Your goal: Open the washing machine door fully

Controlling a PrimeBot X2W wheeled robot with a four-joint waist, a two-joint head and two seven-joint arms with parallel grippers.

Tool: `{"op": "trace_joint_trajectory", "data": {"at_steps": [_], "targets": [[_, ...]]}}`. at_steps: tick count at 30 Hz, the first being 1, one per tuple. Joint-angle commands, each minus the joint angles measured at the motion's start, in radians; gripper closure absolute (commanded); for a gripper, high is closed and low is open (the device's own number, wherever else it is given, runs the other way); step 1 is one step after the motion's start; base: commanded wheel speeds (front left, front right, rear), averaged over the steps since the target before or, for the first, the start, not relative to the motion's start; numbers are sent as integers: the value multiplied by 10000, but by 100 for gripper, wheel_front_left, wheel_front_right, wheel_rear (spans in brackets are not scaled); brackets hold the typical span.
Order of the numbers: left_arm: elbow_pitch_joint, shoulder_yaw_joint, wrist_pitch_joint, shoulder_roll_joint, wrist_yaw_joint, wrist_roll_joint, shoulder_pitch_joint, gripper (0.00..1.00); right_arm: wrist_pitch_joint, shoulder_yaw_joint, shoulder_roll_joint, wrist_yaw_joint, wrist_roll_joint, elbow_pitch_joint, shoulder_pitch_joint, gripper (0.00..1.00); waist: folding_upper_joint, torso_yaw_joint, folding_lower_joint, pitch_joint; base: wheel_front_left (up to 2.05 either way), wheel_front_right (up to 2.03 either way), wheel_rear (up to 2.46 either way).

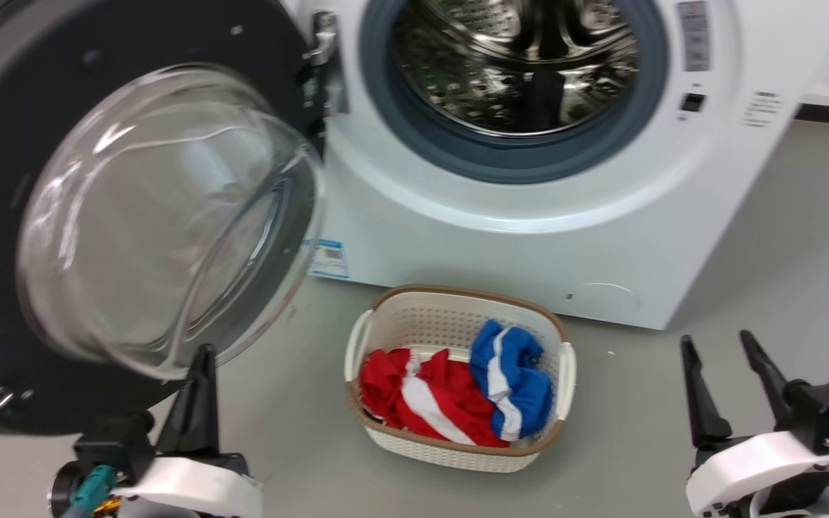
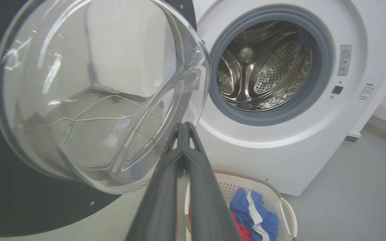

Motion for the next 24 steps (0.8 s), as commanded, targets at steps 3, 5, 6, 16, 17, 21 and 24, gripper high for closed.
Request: {"op": "trace_joint_trajectory", "data": {"at_steps": [3,5,6,16,17,21,24], "targets": [[-120,-384,183,-12,-155,132,-158,100,31,225,25,-3,-99,29,-110,0,0,-943,1,-75,0,0,0],[15,-519,230,36,-189,246,-274,100,2,377,24,-3,-116,71,-259,0,0,-1339,1,-60,0,0,0],[100,-604,226,42,-216,284,-348,100,-12,387,18,-3,-117,98,-285,0,0,-1511,1,-66,0,0,0],[918,-715,55,85,-104,366,-701,0,-180,635,-29,-3,-4,467,-481,0,0,-2752,1,-65,0,0,0],[965,-708,32,94,-89,376,-725,0,-197,656,-31,-3,11,494,-496,0,0,-2791,1,-63,0,0,0],[1073,-692,-88,119,-19,413,-752,0,-286,688,-41,-3,54,576,-501,0,0,-2892,1,-82,0,0,0],[1099,-665,-183,116,78,454,-770,0,-331,659,-37,-3,58,565,-490,0,0,-2928,1,-103,0,0,0]]}}
